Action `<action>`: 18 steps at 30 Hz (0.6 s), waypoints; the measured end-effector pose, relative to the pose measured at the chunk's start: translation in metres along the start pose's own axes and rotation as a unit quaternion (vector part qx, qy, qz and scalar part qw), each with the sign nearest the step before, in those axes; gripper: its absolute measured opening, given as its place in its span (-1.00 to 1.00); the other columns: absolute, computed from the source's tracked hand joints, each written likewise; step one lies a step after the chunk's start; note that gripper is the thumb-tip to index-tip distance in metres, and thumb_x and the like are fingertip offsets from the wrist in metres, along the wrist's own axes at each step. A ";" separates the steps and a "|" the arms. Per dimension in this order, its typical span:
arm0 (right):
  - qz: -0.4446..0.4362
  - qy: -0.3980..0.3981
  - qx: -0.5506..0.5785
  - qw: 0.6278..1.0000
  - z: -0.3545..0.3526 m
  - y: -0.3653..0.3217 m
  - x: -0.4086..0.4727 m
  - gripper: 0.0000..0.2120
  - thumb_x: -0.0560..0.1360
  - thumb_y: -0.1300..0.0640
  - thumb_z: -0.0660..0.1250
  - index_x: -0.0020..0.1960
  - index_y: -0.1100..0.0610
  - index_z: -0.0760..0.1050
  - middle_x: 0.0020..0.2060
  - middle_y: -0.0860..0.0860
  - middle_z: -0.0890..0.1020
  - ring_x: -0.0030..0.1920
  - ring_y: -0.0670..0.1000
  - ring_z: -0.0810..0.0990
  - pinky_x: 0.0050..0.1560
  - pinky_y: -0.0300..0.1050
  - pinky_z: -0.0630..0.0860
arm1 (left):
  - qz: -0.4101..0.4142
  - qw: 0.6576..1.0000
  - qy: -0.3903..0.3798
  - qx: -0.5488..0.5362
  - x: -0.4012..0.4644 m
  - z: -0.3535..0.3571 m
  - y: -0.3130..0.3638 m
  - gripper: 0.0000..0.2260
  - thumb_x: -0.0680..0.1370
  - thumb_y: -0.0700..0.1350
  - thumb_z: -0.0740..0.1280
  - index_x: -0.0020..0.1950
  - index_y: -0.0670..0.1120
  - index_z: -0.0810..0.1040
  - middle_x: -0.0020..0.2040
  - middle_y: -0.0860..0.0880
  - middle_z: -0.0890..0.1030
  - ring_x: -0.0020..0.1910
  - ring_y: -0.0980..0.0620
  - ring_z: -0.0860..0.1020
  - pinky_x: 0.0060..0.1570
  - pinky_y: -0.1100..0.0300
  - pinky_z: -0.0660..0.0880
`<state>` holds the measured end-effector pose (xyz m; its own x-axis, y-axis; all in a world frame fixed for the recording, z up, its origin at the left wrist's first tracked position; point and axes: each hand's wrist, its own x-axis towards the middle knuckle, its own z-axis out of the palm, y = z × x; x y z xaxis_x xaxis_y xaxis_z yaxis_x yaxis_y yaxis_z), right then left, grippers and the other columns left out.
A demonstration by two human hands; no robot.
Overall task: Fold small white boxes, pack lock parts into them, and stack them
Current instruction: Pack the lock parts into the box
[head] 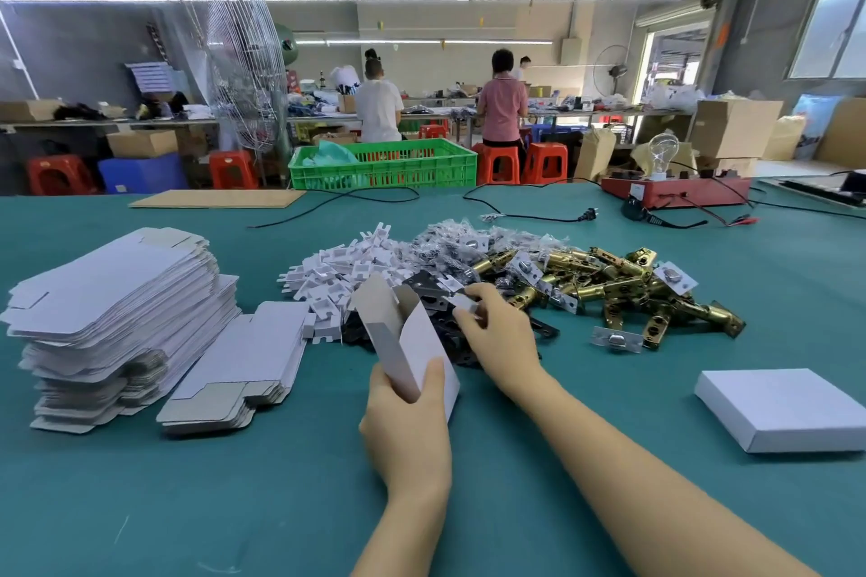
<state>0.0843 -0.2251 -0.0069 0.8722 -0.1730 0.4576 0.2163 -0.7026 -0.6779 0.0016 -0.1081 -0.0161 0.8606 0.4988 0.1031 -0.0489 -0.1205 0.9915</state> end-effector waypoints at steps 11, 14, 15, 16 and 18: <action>0.324 0.049 0.389 0.861 -0.142 0.010 -0.034 -0.92 0.51 0.23 0.39 -0.08 0.26 0.56 -0.34 0.09 0.55 -0.49 -0.12 0.55 -0.52 -0.33 0.44 | 0.042 0.962 -0.261 -0.070 -0.015 0.003 0.004 -0.83 0.46 -0.13 0.51 -0.02 0.07 0.61 -0.14 0.19 0.70 -0.15 0.19 0.65 -0.24 0.31 0.56; 0.299 0.091 0.362 0.878 -0.159 0.013 -0.043 -0.86 0.48 0.22 0.43 -0.08 0.22 0.48 -0.28 0.10 0.57 -0.47 -0.10 0.58 -0.56 -0.34 0.39 | 0.066 0.942 -0.324 -0.056 -0.021 0.003 0.005 -0.78 0.45 -0.14 0.52 0.04 0.09 0.62 -0.09 0.22 0.69 -0.12 0.22 0.65 -0.23 0.37 0.55; 0.289 0.097 0.347 0.887 -0.163 0.013 -0.044 -0.86 0.49 0.21 0.43 -0.09 0.20 0.47 -0.25 0.09 0.58 -0.46 -0.09 0.59 -0.56 -0.34 0.38 | 0.067 0.937 -0.338 -0.054 -0.022 0.003 0.005 -0.76 0.44 -0.14 0.52 0.05 0.09 0.62 -0.07 0.21 0.70 -0.11 0.21 0.65 -0.23 0.37 0.54; 0.278 0.100 0.333 0.896 -0.167 0.012 -0.043 -0.89 0.50 0.21 0.40 -0.10 0.19 0.47 -0.22 0.07 0.59 -0.44 -0.08 0.60 -0.55 -0.33 0.37 | 0.064 0.933 -0.350 -0.053 -0.022 0.003 0.005 -0.76 0.44 -0.14 0.52 0.05 0.08 0.62 -0.07 0.20 0.70 -0.10 0.20 0.66 -0.22 0.36 0.54; 0.249 0.091 0.308 0.914 -0.174 0.007 -0.041 -0.97 0.54 0.25 0.34 -0.08 0.19 0.51 -0.16 0.09 0.61 -0.37 -0.04 0.60 -0.49 -0.32 0.42 | 0.059 0.924 -0.375 -0.051 -0.022 0.002 0.005 -0.75 0.44 -0.15 0.53 0.05 0.08 0.62 -0.06 0.17 0.71 -0.08 0.17 0.67 -0.20 0.35 0.55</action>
<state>-0.0266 -0.3429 0.0699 0.8548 -0.5161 0.0540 0.0674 0.0072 -0.9977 -0.0159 -0.1215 -0.0138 0.9535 -0.2521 0.1650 -0.1793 -0.0347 0.9832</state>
